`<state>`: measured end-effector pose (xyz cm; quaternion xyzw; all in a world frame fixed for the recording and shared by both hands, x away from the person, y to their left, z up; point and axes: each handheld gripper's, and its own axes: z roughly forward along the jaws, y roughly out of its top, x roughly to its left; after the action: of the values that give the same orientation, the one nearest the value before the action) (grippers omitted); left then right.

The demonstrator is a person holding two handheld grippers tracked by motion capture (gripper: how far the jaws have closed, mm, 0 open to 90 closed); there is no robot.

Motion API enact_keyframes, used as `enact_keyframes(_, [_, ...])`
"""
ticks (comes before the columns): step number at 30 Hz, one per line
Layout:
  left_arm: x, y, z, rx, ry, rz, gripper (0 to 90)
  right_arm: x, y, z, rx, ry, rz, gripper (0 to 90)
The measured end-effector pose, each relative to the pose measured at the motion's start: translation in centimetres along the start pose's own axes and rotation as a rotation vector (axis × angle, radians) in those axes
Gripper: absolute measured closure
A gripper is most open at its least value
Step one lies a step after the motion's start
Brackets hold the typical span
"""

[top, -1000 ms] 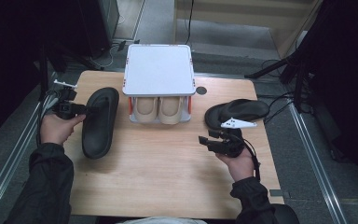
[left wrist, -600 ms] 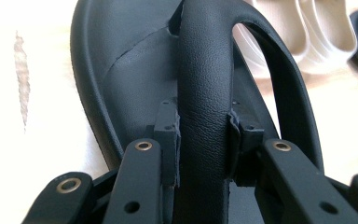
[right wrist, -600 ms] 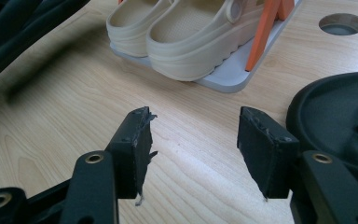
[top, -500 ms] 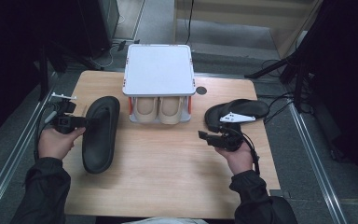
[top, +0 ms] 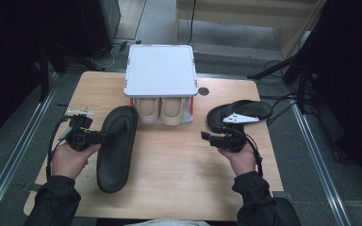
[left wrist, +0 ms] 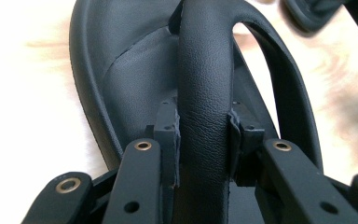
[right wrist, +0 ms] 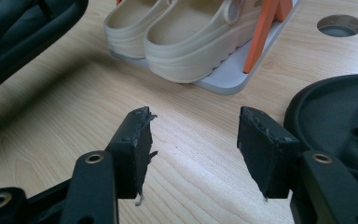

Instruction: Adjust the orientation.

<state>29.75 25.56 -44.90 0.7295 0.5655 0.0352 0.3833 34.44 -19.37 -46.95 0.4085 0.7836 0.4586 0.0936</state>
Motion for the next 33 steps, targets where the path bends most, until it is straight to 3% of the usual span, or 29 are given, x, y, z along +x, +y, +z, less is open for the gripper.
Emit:
enact_keyframes(11, [-2.3, -2.0, 2.0, 0.046, -0.089, 0.007, 69.1, 0.0, 0.0, 0.1, 0.003, 0.000, -0.001, 45.2])
enact_keyframes(15, [-2.9, -2.4, 3.5, 0.097, -0.089, 0.020, 69.0, 0.1, 0.0, 0.0, 0.002, 0.002, -0.002, 45.2])
enact_keyframes(20, [-3.0, -2.5, 5.0, 0.125, -0.090, 0.010, 68.9, 0.0, 0.0, 0.1, 0.004, 0.000, -0.002, 45.2])
enact_keyframes(33, [-4.4, -2.6, 8.4, 0.150, -0.086, -0.004, 68.5, 0.1, 0.0, 0.1, 0.005, 0.000, -0.006, 45.2])
